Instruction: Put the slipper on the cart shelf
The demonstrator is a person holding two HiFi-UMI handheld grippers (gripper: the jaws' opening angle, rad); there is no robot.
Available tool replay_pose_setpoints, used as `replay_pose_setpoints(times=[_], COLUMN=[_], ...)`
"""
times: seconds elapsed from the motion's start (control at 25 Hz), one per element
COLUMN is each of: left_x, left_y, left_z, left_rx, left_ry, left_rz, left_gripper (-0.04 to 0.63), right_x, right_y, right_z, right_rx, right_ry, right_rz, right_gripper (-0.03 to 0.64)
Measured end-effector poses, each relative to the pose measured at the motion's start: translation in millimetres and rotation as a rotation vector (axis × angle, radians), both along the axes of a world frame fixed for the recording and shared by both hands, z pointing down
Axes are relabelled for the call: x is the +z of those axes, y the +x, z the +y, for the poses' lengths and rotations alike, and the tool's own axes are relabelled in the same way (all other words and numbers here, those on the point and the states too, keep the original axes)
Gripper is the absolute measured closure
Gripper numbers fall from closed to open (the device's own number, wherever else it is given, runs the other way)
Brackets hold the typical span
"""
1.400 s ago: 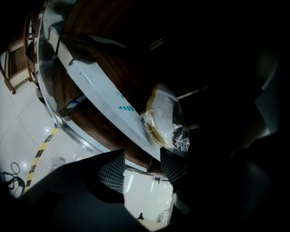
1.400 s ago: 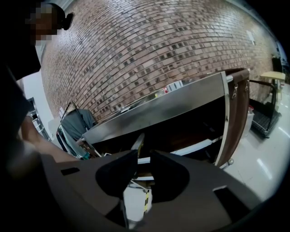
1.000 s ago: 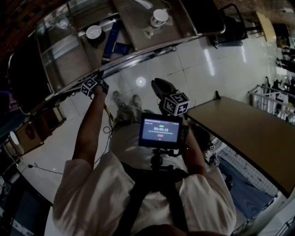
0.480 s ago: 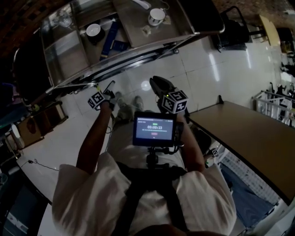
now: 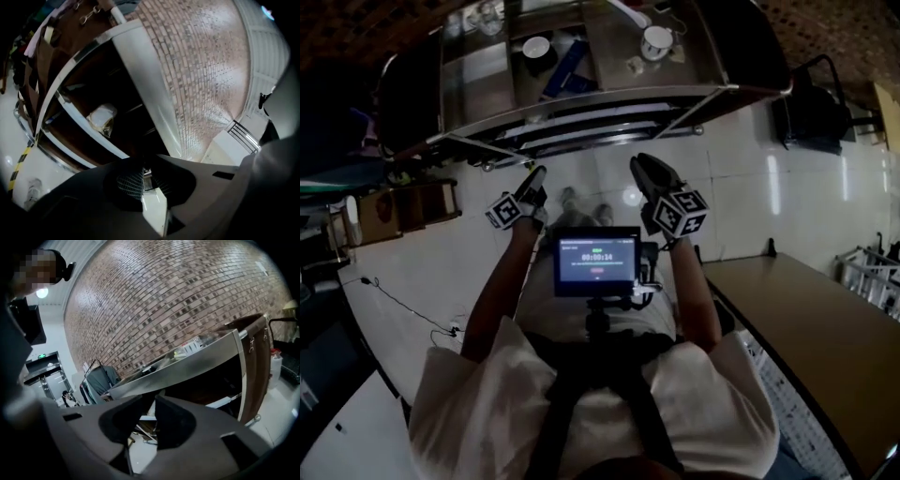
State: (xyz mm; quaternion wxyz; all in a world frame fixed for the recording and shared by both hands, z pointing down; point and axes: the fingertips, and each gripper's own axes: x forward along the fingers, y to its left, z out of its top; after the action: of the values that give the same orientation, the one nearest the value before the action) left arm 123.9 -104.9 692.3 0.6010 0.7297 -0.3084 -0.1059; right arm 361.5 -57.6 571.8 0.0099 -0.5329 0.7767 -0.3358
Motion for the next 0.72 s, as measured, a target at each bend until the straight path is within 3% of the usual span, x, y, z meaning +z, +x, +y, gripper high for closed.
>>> replay_pose_setpoints(times=[0.12, 0.2, 0.4, 0.72], left_x=[-42.9, -60.4, -73.0, -84.5], left_y=[-24.6, -46.6, -101.5, -147.1], left_z=[5.3, 17.2, 64.1, 97.9], left_rx=[-0.043, -0.096, -0.21, -0.288], left_ry=[0.174, 0.225, 0.21, 0.219], left_rz=[-0.021, -0.038, -0.114, -0.216], left_gripper=[0.577, 0.594, 0.594, 0.594], right_x=[4.2, 9.7, 16.7, 21.1], right_y=[2.3, 5.1, 5.8, -11.9], right_z=[3.0, 3.4, 0.1, -8.5], right_rx=[-0.044, -0.071, -0.102, -0.167], right_ry=[0.006, 0.008, 0.002, 0.009], right_rz=[-0.016, -0.01, -0.016, -0.026], right_gripper=[0.506, 0.506, 0.506, 0.506])
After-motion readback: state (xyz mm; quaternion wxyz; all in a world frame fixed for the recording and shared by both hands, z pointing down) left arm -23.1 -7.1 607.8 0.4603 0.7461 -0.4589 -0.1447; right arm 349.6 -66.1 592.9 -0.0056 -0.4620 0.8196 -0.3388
